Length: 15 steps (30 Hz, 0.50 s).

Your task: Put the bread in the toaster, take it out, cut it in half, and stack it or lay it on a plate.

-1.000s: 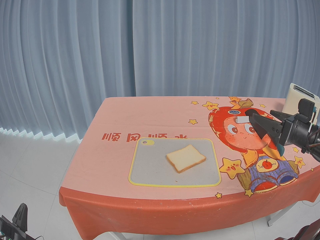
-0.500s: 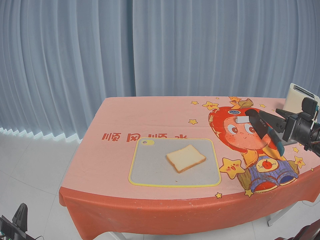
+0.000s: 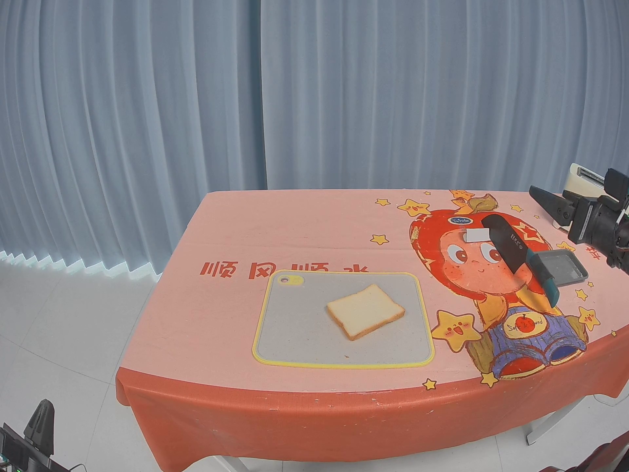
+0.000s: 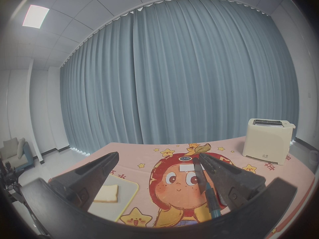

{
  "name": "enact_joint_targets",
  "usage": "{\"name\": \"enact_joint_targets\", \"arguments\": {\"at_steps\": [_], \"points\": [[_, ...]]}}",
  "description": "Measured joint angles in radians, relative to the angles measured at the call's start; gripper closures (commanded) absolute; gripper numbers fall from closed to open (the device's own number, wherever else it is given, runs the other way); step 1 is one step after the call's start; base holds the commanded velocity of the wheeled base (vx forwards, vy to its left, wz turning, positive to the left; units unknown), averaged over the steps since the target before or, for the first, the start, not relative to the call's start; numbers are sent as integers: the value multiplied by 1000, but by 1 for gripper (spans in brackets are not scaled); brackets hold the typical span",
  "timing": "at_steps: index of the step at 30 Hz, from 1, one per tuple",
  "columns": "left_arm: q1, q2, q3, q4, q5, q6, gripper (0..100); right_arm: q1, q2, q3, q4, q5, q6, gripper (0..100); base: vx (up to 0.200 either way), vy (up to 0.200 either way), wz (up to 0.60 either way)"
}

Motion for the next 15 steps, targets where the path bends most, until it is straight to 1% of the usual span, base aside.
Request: {"name": "enact_joint_targets", "arguments": {"at_steps": [8, 15], "points": [[0, 0, 0, 0, 0, 0, 100, -30, 35, -21, 0, 9, -7, 0, 0, 0, 0], [0, 0, 0, 0, 1, 0, 100, -83, 87, -82, -2, 15, -4, 0, 0, 0, 0]]}}
